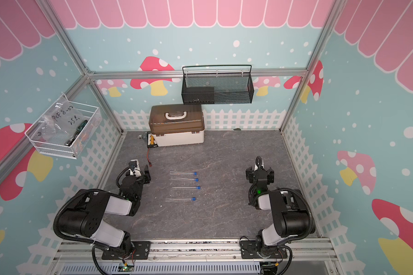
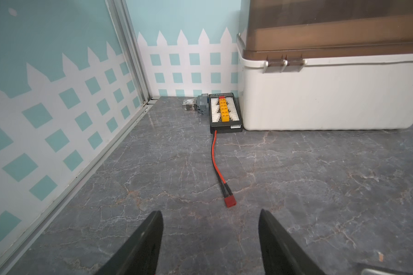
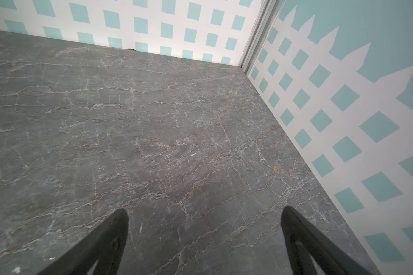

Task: Insert stoppers into test tubes
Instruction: Reset both arms

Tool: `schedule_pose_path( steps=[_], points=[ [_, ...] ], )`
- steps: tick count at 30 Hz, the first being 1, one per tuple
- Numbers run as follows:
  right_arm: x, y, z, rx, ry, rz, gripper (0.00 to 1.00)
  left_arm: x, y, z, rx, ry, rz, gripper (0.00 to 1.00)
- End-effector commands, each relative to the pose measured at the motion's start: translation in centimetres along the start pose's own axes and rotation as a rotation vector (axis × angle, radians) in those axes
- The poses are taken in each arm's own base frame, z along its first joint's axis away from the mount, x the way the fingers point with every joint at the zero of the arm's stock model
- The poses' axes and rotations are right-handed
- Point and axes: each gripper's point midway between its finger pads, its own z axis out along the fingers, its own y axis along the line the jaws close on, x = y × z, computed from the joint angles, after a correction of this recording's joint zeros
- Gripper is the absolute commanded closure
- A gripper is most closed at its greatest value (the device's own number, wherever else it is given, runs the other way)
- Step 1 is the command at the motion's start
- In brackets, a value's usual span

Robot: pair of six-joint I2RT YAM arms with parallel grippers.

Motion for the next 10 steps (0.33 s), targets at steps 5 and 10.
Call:
schedule_pose_path(
  steps=[5,10],
  points=[
    [-1.1,-0.4,0.4,0.021,-0.029,0.032,0.01,-0.9,0.6,1.4,-0.042,0.024,-0.026,0.32],
    [-1.1,-0.4,0.3,0.019,-0.026,0.031,0.01,-0.9,1.9,1.8,-0.129,0.041,-0.038,0.23]
  ],
)
